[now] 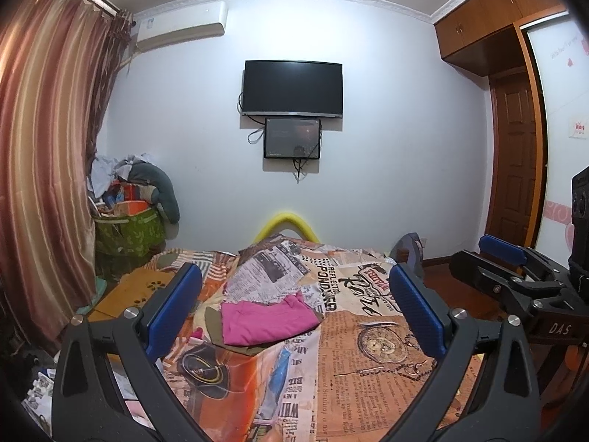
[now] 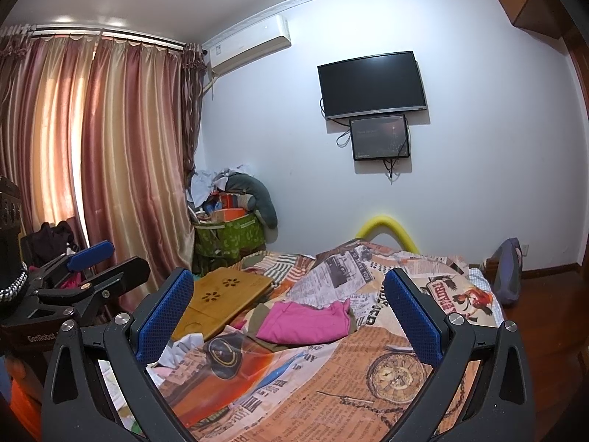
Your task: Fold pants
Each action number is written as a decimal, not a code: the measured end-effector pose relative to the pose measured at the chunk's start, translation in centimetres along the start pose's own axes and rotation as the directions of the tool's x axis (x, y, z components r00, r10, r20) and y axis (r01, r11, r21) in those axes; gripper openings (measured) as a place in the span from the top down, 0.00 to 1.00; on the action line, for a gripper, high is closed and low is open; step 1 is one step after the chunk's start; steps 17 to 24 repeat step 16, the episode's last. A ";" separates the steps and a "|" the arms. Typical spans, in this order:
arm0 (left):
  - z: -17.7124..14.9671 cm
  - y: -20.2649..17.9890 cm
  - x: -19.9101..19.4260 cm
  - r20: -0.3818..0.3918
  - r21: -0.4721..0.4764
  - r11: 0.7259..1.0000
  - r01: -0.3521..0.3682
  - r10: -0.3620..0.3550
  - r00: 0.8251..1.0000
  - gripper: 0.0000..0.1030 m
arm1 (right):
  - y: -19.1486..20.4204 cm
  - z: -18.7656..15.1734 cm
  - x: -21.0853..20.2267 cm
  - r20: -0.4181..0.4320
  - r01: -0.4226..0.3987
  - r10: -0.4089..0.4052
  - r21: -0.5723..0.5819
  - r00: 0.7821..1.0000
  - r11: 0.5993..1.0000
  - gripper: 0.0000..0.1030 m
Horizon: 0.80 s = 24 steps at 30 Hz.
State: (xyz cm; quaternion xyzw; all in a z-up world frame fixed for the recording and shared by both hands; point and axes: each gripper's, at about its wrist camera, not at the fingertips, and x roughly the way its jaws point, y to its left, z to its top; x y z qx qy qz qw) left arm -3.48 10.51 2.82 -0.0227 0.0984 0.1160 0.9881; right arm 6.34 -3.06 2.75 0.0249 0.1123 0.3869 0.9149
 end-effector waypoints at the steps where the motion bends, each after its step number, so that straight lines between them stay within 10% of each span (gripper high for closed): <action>1: 0.0 0.0 0.0 0.000 -0.003 1.000 -0.001 0.001 1.000 0.00 | 0.0 -0.1 -0.1 0.000 -0.001 0.001 -0.001 1.000 1.000 0.00; 24: -0.3 0.3 0.4 -0.015 -0.008 1.000 -0.001 0.001 1.000 0.00 | -0.3 -0.2 0.2 -0.012 0.003 -0.003 0.000 1.000 1.000 0.00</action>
